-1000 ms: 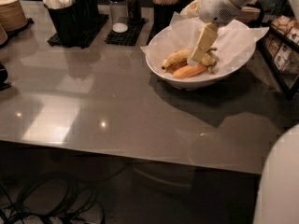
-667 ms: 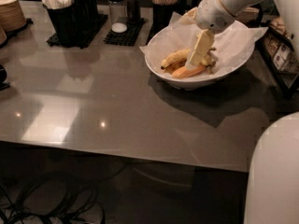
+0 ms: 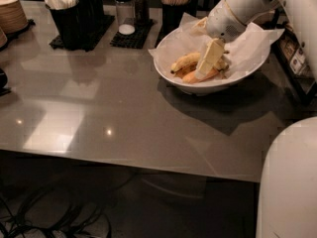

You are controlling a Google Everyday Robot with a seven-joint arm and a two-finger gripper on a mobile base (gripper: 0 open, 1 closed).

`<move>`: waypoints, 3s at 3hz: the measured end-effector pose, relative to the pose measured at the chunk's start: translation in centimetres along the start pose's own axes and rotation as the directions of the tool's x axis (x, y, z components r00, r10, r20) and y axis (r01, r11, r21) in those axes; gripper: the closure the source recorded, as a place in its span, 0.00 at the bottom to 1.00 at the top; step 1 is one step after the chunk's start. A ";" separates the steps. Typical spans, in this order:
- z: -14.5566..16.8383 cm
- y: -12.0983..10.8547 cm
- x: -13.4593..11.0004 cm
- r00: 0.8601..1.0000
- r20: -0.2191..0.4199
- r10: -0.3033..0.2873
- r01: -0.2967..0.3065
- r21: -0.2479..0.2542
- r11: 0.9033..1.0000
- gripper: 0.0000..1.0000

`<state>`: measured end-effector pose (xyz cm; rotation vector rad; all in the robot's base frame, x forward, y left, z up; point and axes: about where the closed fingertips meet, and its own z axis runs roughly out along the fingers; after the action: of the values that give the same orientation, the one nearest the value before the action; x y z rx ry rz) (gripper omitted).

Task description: Pick banana from white bowl

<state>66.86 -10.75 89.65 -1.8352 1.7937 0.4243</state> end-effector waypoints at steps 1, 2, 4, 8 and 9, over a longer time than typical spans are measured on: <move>0.0 0.0 0.0 1.000 0.000 0.000 0.000 0.000 1.000 0.22; 0.8 -0.6 0.3 1.000 0.010 0.012 -0.012 0.002 1.000 0.26; 2.2 -1.9 1.9 0.999 0.023 0.043 -0.043 0.001 0.999 0.18; 3.2 -2.2 3.1 0.998 0.028 0.060 -0.060 -0.017 0.998 0.75; 2.3 -1.9 3.1 0.999 0.024 0.048 -0.048 -0.006 0.999 0.98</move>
Offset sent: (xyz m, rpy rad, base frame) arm 0.0117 -0.0026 -0.0108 0.0181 0.0182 -0.0183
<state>69.30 -12.01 86.34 -1.7861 1.8258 0.4681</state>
